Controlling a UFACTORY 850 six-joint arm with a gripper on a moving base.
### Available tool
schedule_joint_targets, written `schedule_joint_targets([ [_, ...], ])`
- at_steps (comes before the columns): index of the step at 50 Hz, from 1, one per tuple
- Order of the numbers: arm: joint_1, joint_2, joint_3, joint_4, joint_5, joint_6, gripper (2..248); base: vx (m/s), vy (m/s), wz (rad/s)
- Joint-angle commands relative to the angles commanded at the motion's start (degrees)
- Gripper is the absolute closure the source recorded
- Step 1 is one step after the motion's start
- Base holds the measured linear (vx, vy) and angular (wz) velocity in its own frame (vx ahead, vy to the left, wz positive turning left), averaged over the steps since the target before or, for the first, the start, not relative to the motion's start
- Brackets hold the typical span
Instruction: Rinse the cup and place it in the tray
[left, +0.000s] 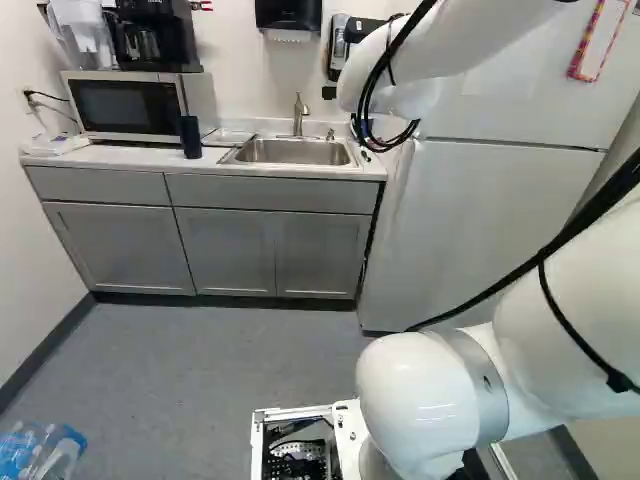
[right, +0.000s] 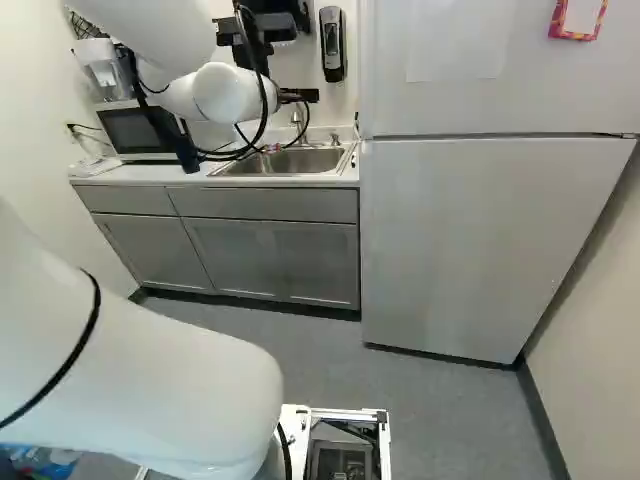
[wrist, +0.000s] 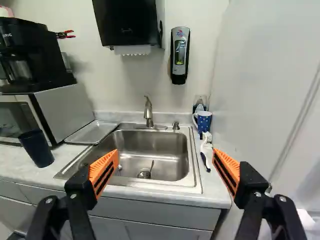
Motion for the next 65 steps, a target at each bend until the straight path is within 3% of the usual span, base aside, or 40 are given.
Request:
schedule_joint_targets([
  [24,0.0,0.0,0.0,0.0,0.0,0.0,3,0.006,-0.020,-0.044],
  [65,0.0,0.0,0.0,0.0,0.0,0.0,3,0.096,-0.001,0.000],
])
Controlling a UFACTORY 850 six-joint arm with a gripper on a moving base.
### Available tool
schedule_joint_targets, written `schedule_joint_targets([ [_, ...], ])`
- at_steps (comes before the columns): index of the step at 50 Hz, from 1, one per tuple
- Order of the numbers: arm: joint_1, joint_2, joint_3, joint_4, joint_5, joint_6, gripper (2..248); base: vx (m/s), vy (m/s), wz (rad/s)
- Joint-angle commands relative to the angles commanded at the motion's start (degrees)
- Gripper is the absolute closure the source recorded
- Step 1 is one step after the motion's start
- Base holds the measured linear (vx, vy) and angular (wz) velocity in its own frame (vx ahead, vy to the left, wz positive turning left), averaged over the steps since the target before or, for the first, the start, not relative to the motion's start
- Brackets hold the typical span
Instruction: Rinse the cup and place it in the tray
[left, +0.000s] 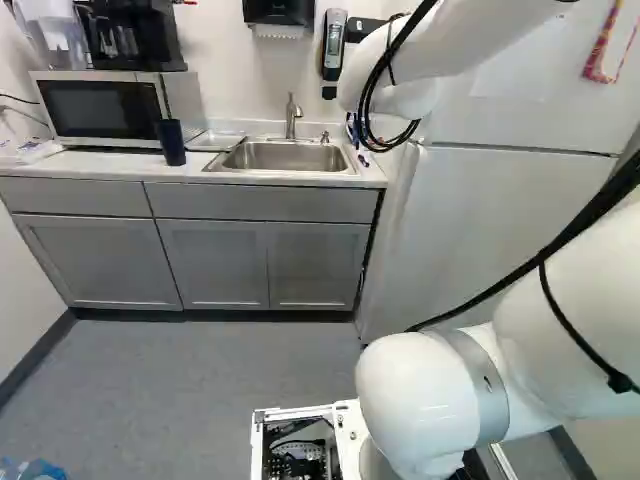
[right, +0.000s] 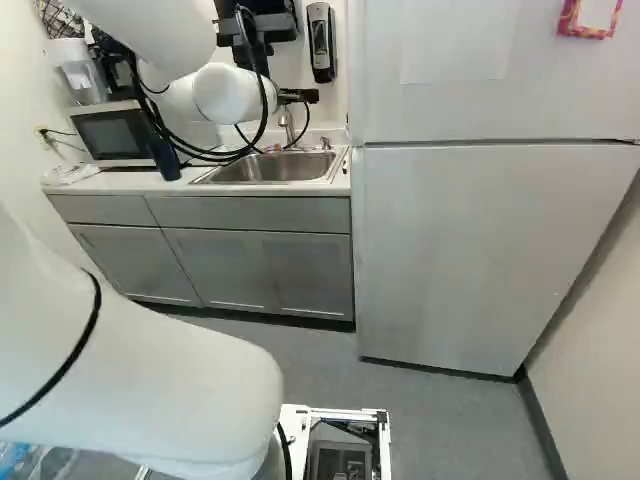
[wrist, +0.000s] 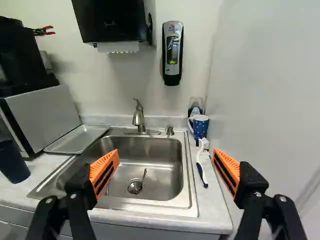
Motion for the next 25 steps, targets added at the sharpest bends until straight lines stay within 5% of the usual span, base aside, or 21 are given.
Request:
schedule_joint_targets([
  [25,0.0,0.0,0.0,0.0,0.0,0.0,3,0.097,0.030,0.137],
])
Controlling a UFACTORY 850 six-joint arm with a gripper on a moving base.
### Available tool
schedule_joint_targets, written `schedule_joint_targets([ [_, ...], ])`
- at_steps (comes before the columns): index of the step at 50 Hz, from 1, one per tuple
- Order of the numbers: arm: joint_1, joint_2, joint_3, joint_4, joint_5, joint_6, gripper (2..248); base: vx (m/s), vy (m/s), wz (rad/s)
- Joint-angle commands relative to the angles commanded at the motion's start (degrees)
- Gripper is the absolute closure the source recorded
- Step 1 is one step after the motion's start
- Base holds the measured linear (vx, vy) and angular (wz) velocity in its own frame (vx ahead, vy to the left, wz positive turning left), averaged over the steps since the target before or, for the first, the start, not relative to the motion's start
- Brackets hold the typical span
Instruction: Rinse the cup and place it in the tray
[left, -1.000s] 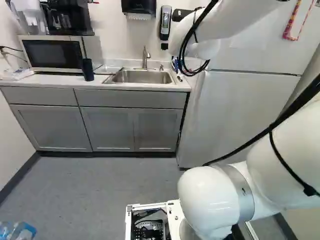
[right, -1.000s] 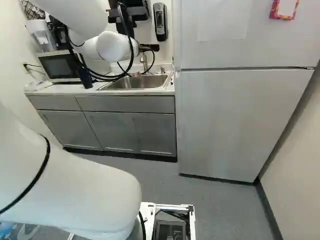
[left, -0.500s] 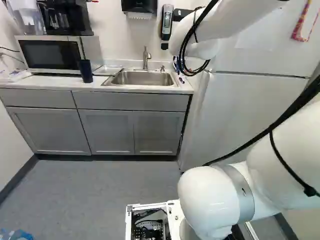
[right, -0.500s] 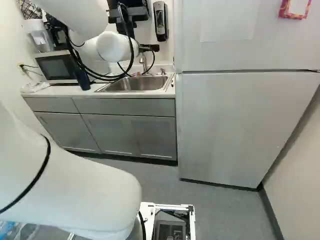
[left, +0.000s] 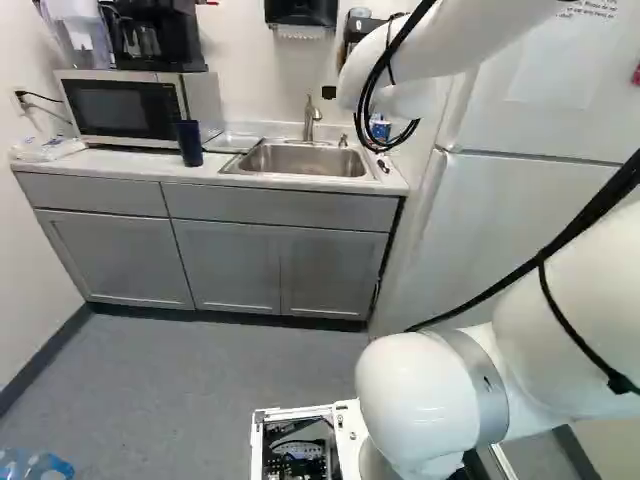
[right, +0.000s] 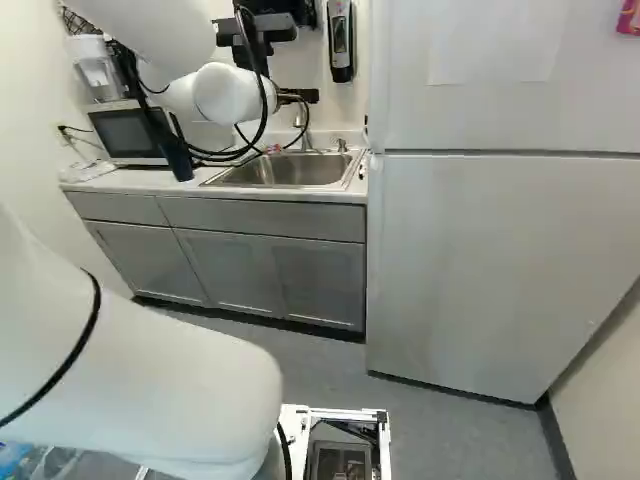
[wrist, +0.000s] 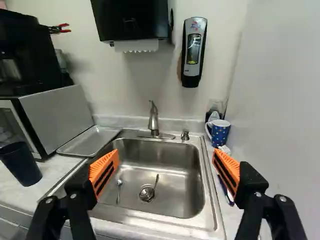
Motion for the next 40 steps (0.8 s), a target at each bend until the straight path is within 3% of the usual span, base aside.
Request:
schedule_joint_targets([
  [40,0.0,0.0,0.0,0.0,0.0,0.0,3,0.124,0.033,0.148],
])
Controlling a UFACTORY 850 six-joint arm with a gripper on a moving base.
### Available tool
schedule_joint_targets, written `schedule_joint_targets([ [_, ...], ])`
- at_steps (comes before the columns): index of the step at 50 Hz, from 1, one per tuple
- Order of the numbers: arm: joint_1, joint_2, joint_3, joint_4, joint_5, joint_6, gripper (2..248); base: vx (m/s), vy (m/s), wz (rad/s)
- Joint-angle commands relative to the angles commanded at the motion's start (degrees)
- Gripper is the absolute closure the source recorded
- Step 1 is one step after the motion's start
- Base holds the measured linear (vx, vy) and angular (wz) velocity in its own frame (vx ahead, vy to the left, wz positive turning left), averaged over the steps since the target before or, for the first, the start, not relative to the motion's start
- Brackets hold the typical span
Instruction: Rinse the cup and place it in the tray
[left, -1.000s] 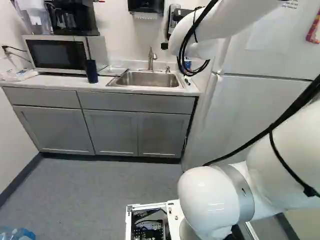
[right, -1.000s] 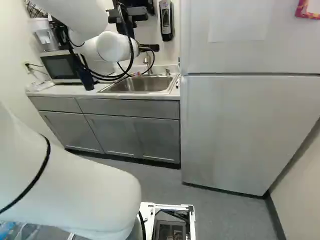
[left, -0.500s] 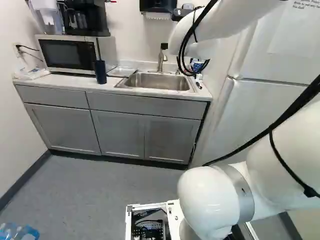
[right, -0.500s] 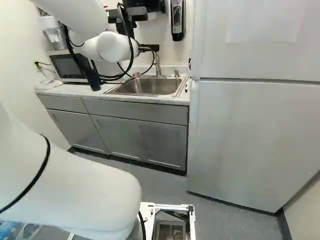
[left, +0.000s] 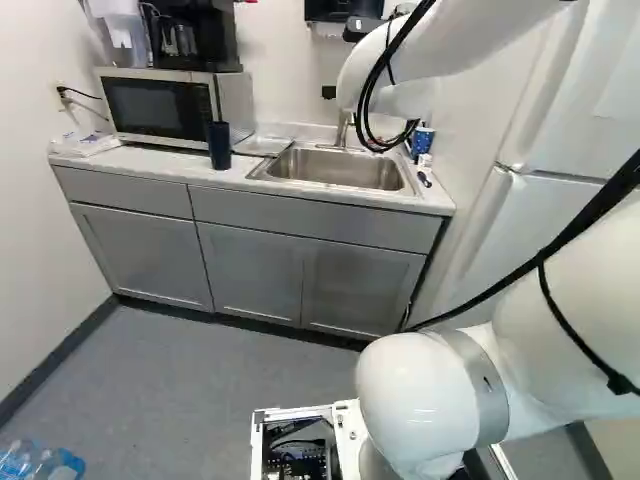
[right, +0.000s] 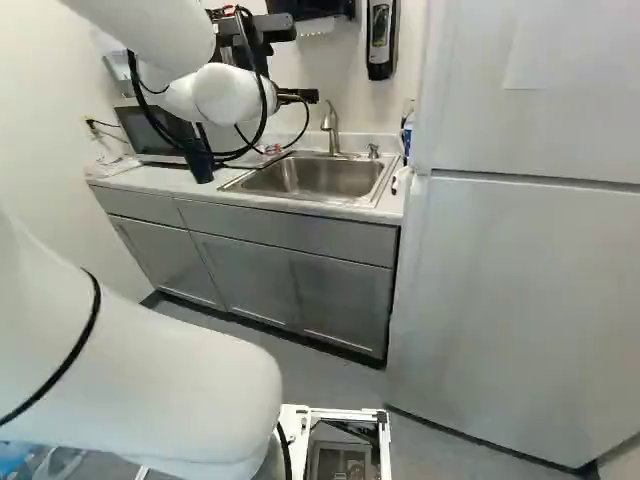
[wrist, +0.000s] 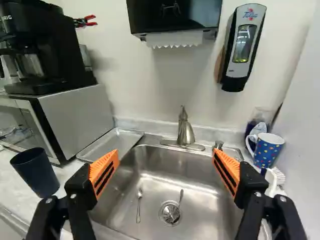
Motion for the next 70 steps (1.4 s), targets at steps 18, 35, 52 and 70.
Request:
schedule_joint_targets([
  [18,0.0,0.0,0.0,0.0,0.0,0.0,3,0.096,0.027,0.128],
  [35,0.0,0.0,0.0,0.0,0.0,0.0,3,0.064,0.009,0.080],
  [52,0.0,0.0,0.0,0.0,0.0,0.0,3,0.059,-0.033,0.005],
  [70,0.0,0.0,0.0,0.0,0.0,0.0,3,0.082,-0.048,0.003],
])
